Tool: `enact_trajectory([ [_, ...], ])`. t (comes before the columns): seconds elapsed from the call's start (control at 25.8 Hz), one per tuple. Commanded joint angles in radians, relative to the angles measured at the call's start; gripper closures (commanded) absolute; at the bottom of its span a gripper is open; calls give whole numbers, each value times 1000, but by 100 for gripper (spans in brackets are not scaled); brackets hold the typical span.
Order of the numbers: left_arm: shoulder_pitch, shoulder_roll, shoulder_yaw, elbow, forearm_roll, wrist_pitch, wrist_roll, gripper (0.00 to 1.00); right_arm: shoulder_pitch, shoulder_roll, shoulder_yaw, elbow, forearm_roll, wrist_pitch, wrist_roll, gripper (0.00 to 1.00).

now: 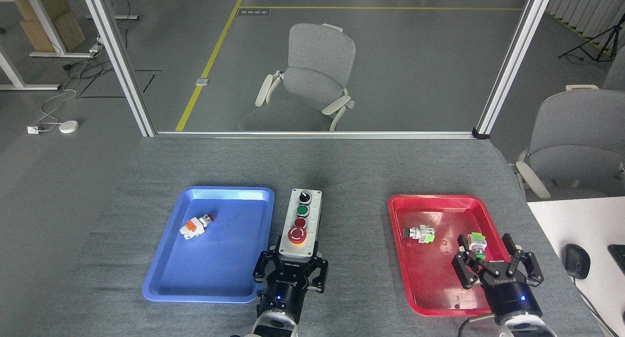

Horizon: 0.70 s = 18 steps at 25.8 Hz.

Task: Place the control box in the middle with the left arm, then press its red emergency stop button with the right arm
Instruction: 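Slide the control box out of the blue tray toward the table middle, then release the control box and pull the left gripper back toward the robot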

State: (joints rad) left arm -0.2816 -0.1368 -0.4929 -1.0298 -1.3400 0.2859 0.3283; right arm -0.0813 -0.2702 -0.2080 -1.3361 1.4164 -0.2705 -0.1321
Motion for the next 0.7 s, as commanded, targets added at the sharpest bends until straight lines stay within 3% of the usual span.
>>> enact_trajectory([
  [0.0,-19,-1,-46,45,44,10,-5,100,0,0,-1,0,-1,-1,-1,1],
  [0.66,-59,-3,-208,102,190,72,-6,100,-2,2,-1,0,-2,-1,-3,1],
])
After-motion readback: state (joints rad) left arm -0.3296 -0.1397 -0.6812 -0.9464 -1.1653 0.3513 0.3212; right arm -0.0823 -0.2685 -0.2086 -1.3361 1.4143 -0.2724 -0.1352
